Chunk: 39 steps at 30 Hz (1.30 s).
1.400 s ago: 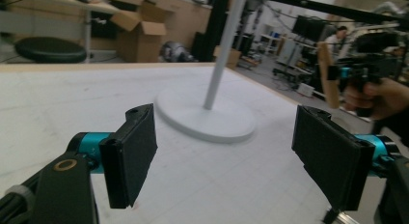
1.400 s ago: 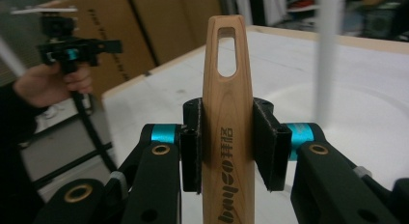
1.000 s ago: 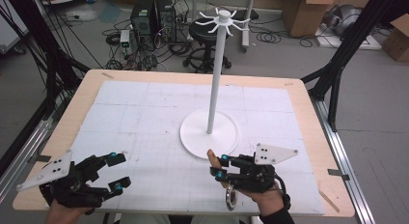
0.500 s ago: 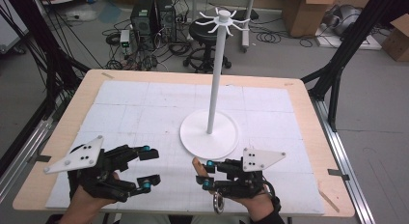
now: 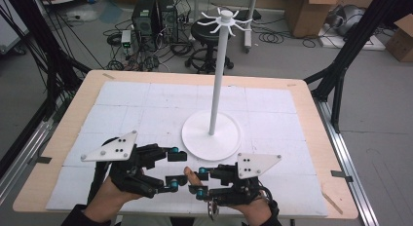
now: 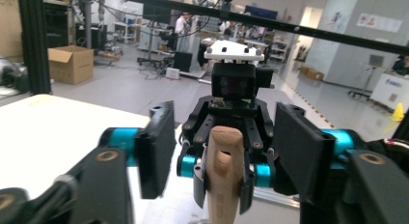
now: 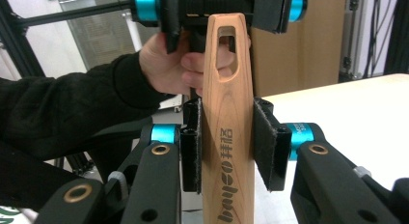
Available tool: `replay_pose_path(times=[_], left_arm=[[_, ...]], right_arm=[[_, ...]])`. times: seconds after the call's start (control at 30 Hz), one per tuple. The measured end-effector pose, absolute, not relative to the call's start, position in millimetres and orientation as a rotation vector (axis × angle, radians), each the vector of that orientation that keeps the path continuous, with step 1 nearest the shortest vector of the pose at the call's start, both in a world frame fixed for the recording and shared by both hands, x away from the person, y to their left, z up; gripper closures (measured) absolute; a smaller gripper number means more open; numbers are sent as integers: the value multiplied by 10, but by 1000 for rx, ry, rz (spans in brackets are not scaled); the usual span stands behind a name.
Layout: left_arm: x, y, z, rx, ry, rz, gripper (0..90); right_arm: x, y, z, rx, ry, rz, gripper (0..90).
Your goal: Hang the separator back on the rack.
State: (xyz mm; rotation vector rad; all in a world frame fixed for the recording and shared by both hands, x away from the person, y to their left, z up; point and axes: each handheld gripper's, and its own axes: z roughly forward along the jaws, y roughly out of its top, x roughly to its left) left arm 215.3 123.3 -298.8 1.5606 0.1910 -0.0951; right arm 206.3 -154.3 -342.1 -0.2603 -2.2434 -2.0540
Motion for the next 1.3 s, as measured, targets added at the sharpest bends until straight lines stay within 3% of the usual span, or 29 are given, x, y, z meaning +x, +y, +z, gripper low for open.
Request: replay_pose_path(times=[0.27,0.6,0.87,1.3], left_arm=[[2149,1225,-2988,1534,155,-153,527],[2155,1134,-3065,1559,150,-181,531],[2155,1126,-3077,1553,134,-187,607],[2161,1126,-3116,1546,147,-188,627]], right_arm=[[2046,-1521,-3409,-233,-2231,-2052,669],[2034,-1511,-3398,-215,-2214,-2056,669],[2039,-1519,-3399,-209,-2210,-2061,669],[2041,-1519,-3398,-204,-2195,-2067,669]])
